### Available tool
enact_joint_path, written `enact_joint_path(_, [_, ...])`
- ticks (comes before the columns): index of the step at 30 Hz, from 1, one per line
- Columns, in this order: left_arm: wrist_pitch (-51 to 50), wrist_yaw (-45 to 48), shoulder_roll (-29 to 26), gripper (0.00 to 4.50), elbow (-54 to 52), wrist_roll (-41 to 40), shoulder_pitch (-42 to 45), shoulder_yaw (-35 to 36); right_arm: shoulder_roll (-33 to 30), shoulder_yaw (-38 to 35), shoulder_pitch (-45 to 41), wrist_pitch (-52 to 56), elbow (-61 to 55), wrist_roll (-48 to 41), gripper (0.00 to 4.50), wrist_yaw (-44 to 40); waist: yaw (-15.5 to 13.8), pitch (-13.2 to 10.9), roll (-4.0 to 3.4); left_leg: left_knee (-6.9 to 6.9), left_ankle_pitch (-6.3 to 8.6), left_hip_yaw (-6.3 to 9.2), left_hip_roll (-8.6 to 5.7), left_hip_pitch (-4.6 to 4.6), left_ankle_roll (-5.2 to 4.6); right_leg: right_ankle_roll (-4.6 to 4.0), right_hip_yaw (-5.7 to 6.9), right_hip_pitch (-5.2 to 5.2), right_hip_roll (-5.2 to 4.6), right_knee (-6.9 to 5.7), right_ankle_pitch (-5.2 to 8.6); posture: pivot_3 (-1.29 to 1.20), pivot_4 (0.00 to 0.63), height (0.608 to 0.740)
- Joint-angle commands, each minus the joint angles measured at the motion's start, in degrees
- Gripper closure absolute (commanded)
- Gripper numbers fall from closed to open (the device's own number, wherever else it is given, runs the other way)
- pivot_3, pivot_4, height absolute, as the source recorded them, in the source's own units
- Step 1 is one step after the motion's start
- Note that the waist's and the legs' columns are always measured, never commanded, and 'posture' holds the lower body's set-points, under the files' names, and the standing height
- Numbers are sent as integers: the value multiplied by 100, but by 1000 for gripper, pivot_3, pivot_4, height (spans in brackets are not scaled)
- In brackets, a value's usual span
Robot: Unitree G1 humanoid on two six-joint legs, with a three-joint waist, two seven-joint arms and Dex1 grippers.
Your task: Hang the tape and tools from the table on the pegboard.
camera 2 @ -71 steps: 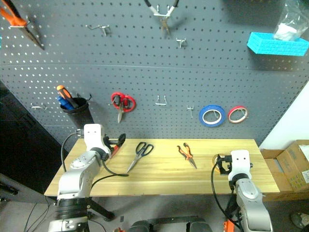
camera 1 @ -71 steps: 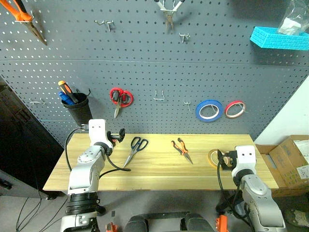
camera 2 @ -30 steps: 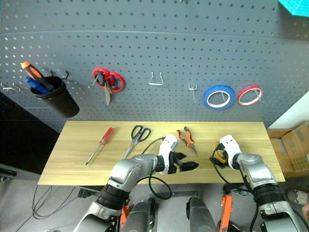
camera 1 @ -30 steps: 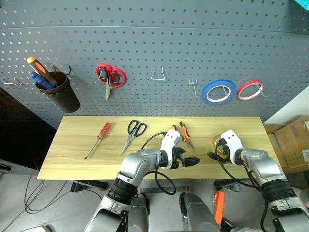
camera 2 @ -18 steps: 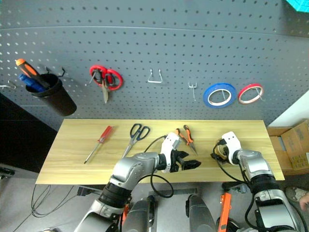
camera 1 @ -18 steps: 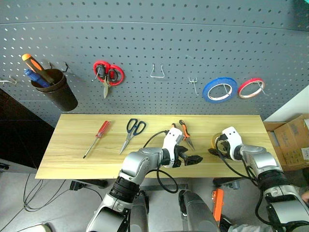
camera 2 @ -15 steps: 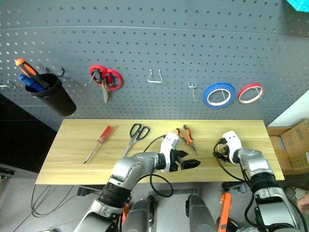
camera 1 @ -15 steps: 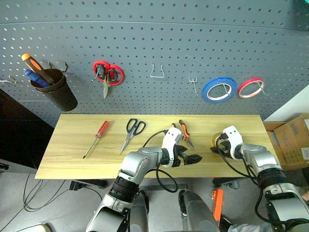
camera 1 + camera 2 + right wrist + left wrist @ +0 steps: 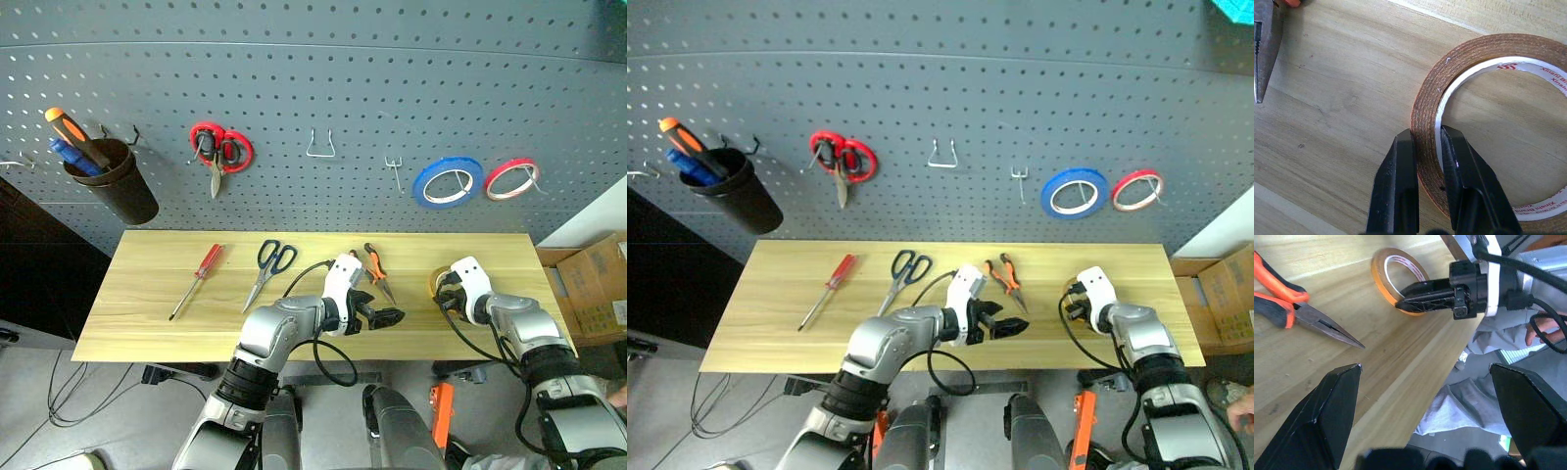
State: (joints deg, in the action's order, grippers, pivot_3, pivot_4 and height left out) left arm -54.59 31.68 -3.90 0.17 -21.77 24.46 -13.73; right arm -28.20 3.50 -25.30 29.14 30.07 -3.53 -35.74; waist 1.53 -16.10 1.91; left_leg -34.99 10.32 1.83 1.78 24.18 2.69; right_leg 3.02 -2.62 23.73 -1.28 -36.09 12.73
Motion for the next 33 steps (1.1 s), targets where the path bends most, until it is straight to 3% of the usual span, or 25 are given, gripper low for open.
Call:
enact_joint_path(1, [139,-4,-74,0,-448,-118,21,192,-49,14,522,223,-1188,33,4207,129,-9,4,-7,0,0,0,0,12,1,3,1,10,0,0,-1,70,236,740])
enact_joint_path(5, [161,-38,-331,0,-829,-191,-17,547,-104,92,1341,380,-3081,157,4207,367,-29,31,-36,-2,-2,8,-1,59,4,8,6,62,0,-13,-3,63,185,740])
enact_joint_path(7, [142,-19,-506,0,-1007,-277,0,759,-79,197,1753,324,-4073,301,4207,546,-26,92,-52,-2,-2,8,-2,61,9,14,6,67,-1,-20,1,51,129,740])
enact_joint_path(10, [22,33,-721,0,-1465,-524,-16,1058,88,368,2212,262,-5350,574,4207,942,-16,255,-58,-1,-3,10,-2,64,34,19,10,75,-1,-26,4,42,77,740])
enact_joint_path(14, [85,24,-870,0,-1761,-646,55,1164,483,534,2365,175,-6025,822,4207,1439,-11,608,-42,-5,-3,10,-5,56,59,20,11,60,-1,-13,4,31,19,740])
enact_joint_path(19, [230,-48,-789,0,-1739,-805,341,1388,578,763,2307,-1034,-5622,1324,4207,1853,-5,900,7,-19,-3,6,-6,12,57,-15,12,2,-1,11,6,37,0,740])
enact_joint_path(22, [247,-79,-807,0,-1757,-942,501,1544,596,772,2169,-1637,-5276,1507,4207,2028,23,960,24,-19,10,2,-6,-39,76,-22,7,-43,-1,20,6,36,0,740])
enact_joint_path(33, [600,-336,-885,0,-1363,-989,802,1894,841,657,706,-2957,-3169,1428,4207,2005,17,1059,5,-18,-13,10,-4,-52,43,-40,-4,-47,14,-3,-7,68,0,740])
